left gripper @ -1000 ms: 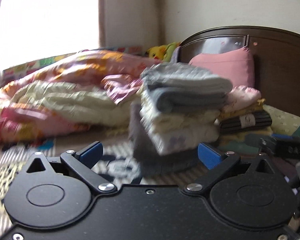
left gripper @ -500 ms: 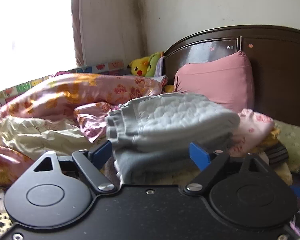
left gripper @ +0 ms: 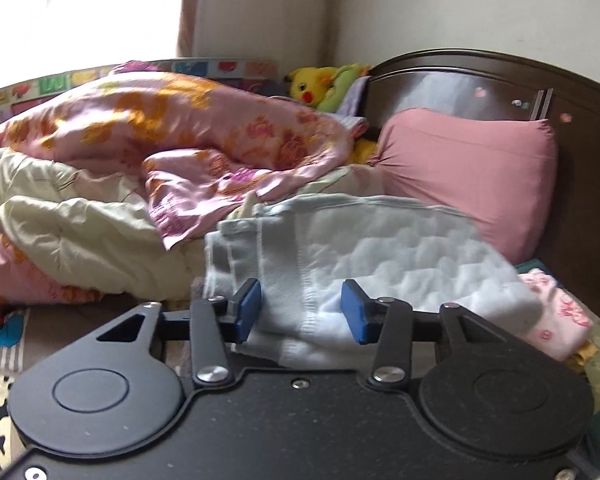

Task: Fold clothes
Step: 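Grasp the white quilted garment from the stack with the left gripper and lift it, then lay the white quilted garment flat on the blanket and open the left gripper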

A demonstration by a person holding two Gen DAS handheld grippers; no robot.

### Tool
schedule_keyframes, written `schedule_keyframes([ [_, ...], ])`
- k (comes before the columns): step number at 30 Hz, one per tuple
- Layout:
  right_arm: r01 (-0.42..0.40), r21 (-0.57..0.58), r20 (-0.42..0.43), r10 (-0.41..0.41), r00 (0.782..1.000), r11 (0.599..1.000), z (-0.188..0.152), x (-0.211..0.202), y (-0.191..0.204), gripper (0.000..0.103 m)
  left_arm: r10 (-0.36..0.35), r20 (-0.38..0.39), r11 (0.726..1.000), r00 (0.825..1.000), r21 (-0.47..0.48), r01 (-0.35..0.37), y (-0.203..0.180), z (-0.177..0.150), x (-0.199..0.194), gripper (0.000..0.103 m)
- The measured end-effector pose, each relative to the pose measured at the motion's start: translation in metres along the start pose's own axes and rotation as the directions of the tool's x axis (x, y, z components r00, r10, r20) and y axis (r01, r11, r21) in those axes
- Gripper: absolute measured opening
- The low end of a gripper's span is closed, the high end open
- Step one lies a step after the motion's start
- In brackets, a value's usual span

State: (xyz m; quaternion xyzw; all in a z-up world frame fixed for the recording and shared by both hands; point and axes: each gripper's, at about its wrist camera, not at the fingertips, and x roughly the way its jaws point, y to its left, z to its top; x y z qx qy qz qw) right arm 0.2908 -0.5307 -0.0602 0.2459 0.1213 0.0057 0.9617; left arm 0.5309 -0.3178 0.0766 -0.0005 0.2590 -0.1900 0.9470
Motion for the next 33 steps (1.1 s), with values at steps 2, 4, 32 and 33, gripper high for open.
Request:
schedule_keyframes([
  [2, 0.002, 0.004, -0.003, -0.002, 1.0, 1.0, 0.0, -0.001, -0.001, 0.103, -0.005, -0.01, 1.0, 1.0, 0.001, 0.005, -0.002, -0.002, 0.004, 0.039],
  [4, 0.005, 0.004, -0.006, -0.005, 1.0, 1.0, -0.001, -0.002, -0.002, 0.103, -0.003, -0.002, 0.999, 1.0, 0.04, 0.003, -0.01, -0.005, 0.003, 0.023],
  [32, -0.179, -0.098, -0.115, 0.168, 0.979, 0.979, -0.008, -0.002, 0.046, 0.103, 0.668, 0.575, 0.476, 0.472, 0.156, -0.865, 0.16, 0.029, -0.367, 0.008],
  [33, -0.185, -0.104, -0.121, 0.172, 0.978, 0.977, -0.009, -0.002, 0.049, 0.103, 0.691, 0.514, 0.481, 0.508, 0.199, -0.854, 0.173, 0.02, -0.362, 0.015],
])
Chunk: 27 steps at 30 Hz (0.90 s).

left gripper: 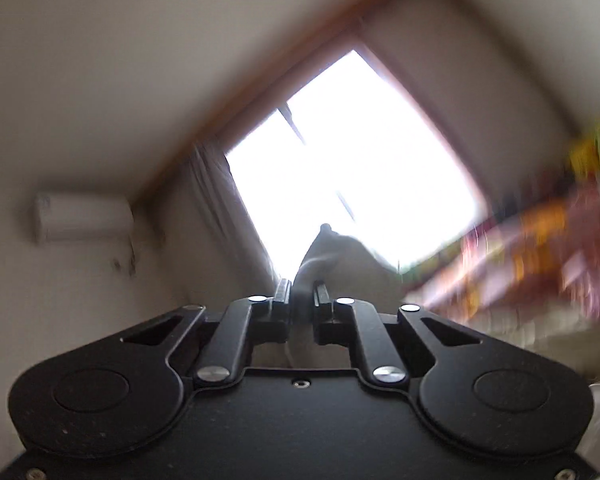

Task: Fold clothes
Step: 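Lay the white quilted garment flat on the blanket and open the left gripper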

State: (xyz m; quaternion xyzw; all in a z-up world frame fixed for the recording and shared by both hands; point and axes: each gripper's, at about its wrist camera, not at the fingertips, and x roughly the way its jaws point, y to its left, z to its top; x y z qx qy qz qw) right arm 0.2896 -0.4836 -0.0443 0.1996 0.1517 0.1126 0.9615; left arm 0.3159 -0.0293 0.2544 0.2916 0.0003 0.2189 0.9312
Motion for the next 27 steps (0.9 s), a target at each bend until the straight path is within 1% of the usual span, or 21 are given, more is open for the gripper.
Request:
schedule_keyframes([
  [1, -0.006, -0.004, -0.007, 0.006, 1.0, 1.0, 0.0, 0.001, 0.002, 0.103, -0.028, -0.056, 0.999, 0.998, 0.02, 0.029, -0.001, -0.015, 0.005, 0.029],
  [2, -0.011, -0.008, -0.013, 0.011, 1.0, 1.0, -0.001, 0.002, 0.004, 0.103, -0.047, -0.072, 0.999, 0.996, 0.003, 0.047, -0.001, -0.029, 0.002, 0.045],
  [3, -0.014, -0.009, -0.018, 0.014, 1.0, 1.0, -0.002, 0.003, 0.005, 0.103, -0.065, -0.087, 0.998, 0.994, -0.014, 0.064, -0.001, -0.044, -0.001, 0.054],
  [4, -0.016, -0.01, -0.024, 0.016, 1.0, 1.0, -0.002, 0.004, 0.007, 0.103, -0.087, -0.105, 0.996, 0.991, -0.03, 0.084, -0.002, -0.058, -0.004, 0.056],
  [6, -0.021, -0.013, -0.035, 0.021, 0.999, 1.0, -0.004, 0.006, 0.009, 0.103, -0.149, -0.15, 0.988, 0.977, -0.056, 0.142, -0.009, -0.083, -0.011, 0.056],
  [8, -0.027, -0.017, -0.046, 0.026, 0.999, 1.0, -0.005, 0.008, 0.012, 0.103, -0.202, -0.196, 0.979, 0.96, -0.075, 0.191, -0.021, -0.107, -0.022, 0.056],
  [9, -0.03, -0.018, -0.052, 0.029, 0.998, 0.999, -0.006, 0.01, 0.013, 0.103, -0.233, -0.22, 0.972, 0.947, -0.091, 0.218, -0.026, -0.117, -0.025, 0.056],
  [12, -0.04, -0.028, -0.067, 0.038, 0.997, 0.999, -0.008, 0.015, 0.018, 0.103, -0.315, -0.29, 0.947, 0.904, -0.156, 0.28, -0.041, -0.145, -0.042, 0.056],
  [15, -0.056, -0.031, -0.08, 0.053, 0.995, 0.998, -0.01, 0.019, 0.025, 0.103, -0.397, -0.346, 0.912, 0.85, -0.256, 0.322, -0.044, -0.171, -0.058, 0.061],
  [17, -0.07, -0.035, -0.093, 0.066, 0.993, 0.997, -0.012, 0.023, 0.031, 0.103, -0.453, -0.38, 0.879, 0.806, -0.339, 0.334, -0.046, -0.188, -0.059, 0.065],
  [18, -0.071, -0.041, -0.104, 0.066, 0.992, 0.997, -0.013, 0.025, 0.034, 0.103, -0.475, -0.394, 0.864, 0.787, -0.378, 0.332, -0.045, -0.195, -0.059, 0.066],
  [19, -0.065, -0.05, -0.118, 0.058, 0.991, 0.997, -0.015, 0.028, 0.039, 0.103, -0.496, -0.406, 0.848, 0.767, -0.416, 0.329, -0.044, -0.202, -0.059, 0.071],
  [20, -0.06, -0.06, -0.135, 0.051, 0.989, 0.996, -0.018, 0.032, 0.045, 0.103, -0.514, -0.419, 0.834, 0.748, -0.447, 0.323, -0.044, -0.209, -0.06, 0.072],
  [23, -0.085, -0.091, -0.191, 0.066, 0.979, 0.992, -0.027, 0.042, 0.064, 0.103, -0.526, -0.472, 0.826, 0.708, -0.483, 0.291, -0.048, -0.231, -0.064, 0.072],
  [26, -0.12, -0.153, -0.244, 0.08, 0.966, 0.981, -0.035, 0.05, 0.093, 0.103, -0.547, -0.518, 0.81, 0.658, -0.525, 0.26, -0.052, -0.253, -0.073, 0.073],
  [27, -0.134, -0.169, -0.263, 0.086, 0.961, 0.976, -0.039, 0.052, 0.103, 0.103, -0.557, -0.522, 0.803, 0.646, -0.537, 0.259, -0.051, -0.257, -0.078, 0.074],
])
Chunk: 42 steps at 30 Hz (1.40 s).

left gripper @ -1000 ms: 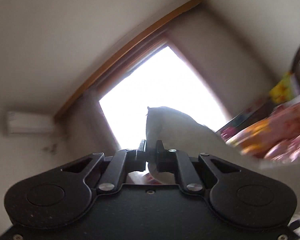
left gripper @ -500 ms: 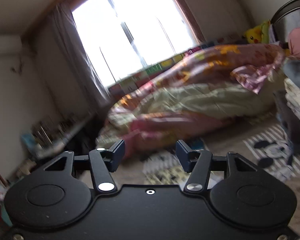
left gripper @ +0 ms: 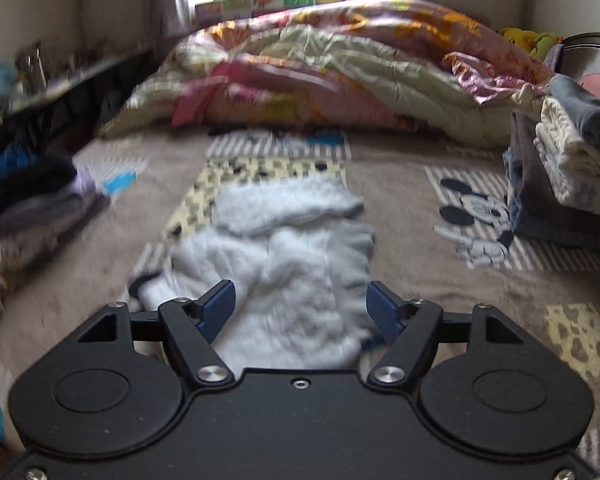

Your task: Fold clothes

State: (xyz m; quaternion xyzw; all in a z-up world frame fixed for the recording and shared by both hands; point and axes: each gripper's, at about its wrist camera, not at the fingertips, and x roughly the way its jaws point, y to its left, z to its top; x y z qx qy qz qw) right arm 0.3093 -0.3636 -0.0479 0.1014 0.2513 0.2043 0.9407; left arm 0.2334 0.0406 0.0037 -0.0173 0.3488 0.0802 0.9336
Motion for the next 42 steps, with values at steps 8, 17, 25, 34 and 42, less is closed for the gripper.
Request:
schedule_keyframes([
  [8, -0.104, -0.16, -0.142, 0.082, 0.987, 0.982, -0.013, 0.031, 0.083, 0.103, -0.014, -0.055, 0.998, 0.998, -0.059, 0.011, 0.01, -0.035, -0.006, 0.082],
  [17, -0.21, -0.217, -0.251, 0.153, 0.956, 0.953, -0.029, 0.055, 0.14, 0.103, 0.032, -0.148, 0.999, 0.988, -0.027, -0.036, 0.008, -0.058, 0.005, 0.084],
  [25, -0.267, -0.208, -0.312, 0.195, 0.93, 0.941, -0.047, 0.079, 0.168, 0.103, 0.044, -0.153, 0.996, 0.987, -0.068, -0.055, 0.019, -0.073, 0.012, 0.096],
  [34, -0.368, -0.183, -0.348, 0.29, 0.892, 0.912, -0.071, 0.112, 0.216, 0.103, 0.136, -0.173, 0.991, 0.975, 0.012, -0.136, 0.036, -0.093, 0.035, 0.096],
  [42, -0.369, -0.092, -0.337, 0.32, 0.885, 0.925, -0.078, 0.133, 0.216, 0.103, 0.118, -0.183, 0.992, 0.976, -0.02, -0.123, 0.054, -0.097, 0.064, 0.096],
])
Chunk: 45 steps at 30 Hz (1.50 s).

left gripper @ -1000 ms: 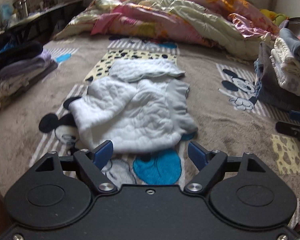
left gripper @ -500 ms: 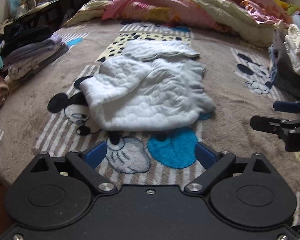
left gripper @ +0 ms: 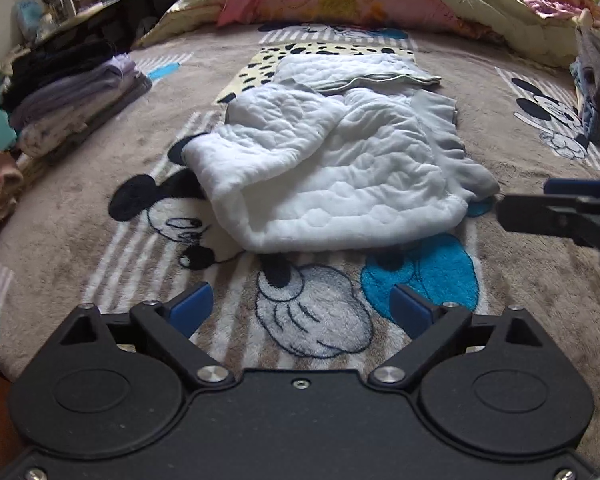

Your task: Fold clothes

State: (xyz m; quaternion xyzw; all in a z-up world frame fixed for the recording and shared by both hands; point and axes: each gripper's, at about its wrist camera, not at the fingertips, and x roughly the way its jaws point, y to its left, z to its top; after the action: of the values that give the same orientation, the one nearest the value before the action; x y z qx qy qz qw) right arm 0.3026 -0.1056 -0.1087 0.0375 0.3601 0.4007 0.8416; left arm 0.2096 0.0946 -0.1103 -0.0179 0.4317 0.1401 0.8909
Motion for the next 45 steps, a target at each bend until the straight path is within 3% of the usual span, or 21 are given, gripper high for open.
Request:
schedule_keyframes([
  [4, 0.037, 0.002, -0.007, -0.037, 0.999, 0.999, -0.004, 0.009, -0.005, 0.103, -0.032, -0.029, 0.998, 0.999, -0.049, 0.03, 0.007, 0.004, 0.019, 0.096],
  [11, 0.057, -0.023, -0.051, -0.058, 0.997, 0.998, -0.021, 0.031, -0.005, 0.103, -0.03, 0.012, 0.999, 0.999, -0.038, 0.03, 0.01, 0.02, 0.044, 0.096],
  [17, 0.02, 0.048, 0.009, -0.021, 1.0, 0.999, -0.022, 0.033, -0.016, 0.103, -0.041, 0.044, 0.997, 0.998, -0.057, 0.043, 0.004, 0.02, 0.069, 0.096],
  [23, 0.122, -0.101, 0.005, -0.122, 0.993, 0.987, -0.018, 0.037, -0.006, 0.103, -0.07, 0.09, 0.989, 0.993, -0.127, 0.081, 0.013, 0.028, 0.078, 0.096],
  [27, 0.108, -0.072, -0.016, -0.109, 0.994, 0.992, -0.019, 0.039, -0.011, 0.103, -0.078, 0.102, 0.988, 0.992, -0.125, 0.091, 0.009, 0.029, 0.079, 0.094],
  [30, 0.088, -0.051, -0.034, -0.09, 0.995, 0.995, -0.021, 0.04, -0.016, 0.103, -0.062, 0.119, 0.993, 0.991, -0.095, 0.074, 0.003, 0.029, 0.077, 0.079],
  [35, 0.069, -0.038, -0.023, -0.07, 0.997, 0.997, -0.023, 0.036, -0.019, 0.103, -0.028, 0.145, 0.996, 0.989, -0.082, 0.041, 0.009, 0.032, 0.069, 0.022],
  [37, 0.069, -0.034, -0.02, -0.07, 0.997, 0.997, -0.023, 0.035, -0.02, 0.103, -0.022, 0.158, 0.995, 0.987, -0.09, 0.036, 0.014, 0.032, 0.066, 0.012],
  [42, 0.062, -0.002, -0.007, -0.062, 0.998, 0.998, -0.022, 0.028, -0.03, 0.103, -0.027, 0.199, 0.995, 0.98, -0.092, 0.046, 0.016, 0.034, 0.051, 0.006],
  [45, 0.033, 0.06, 0.009, -0.033, 0.999, 0.998, -0.021, 0.023, -0.04, 0.103, -0.09, 0.219, 0.988, 0.972, -0.101, 0.114, 0.021, 0.033, 0.04, 0.006],
])
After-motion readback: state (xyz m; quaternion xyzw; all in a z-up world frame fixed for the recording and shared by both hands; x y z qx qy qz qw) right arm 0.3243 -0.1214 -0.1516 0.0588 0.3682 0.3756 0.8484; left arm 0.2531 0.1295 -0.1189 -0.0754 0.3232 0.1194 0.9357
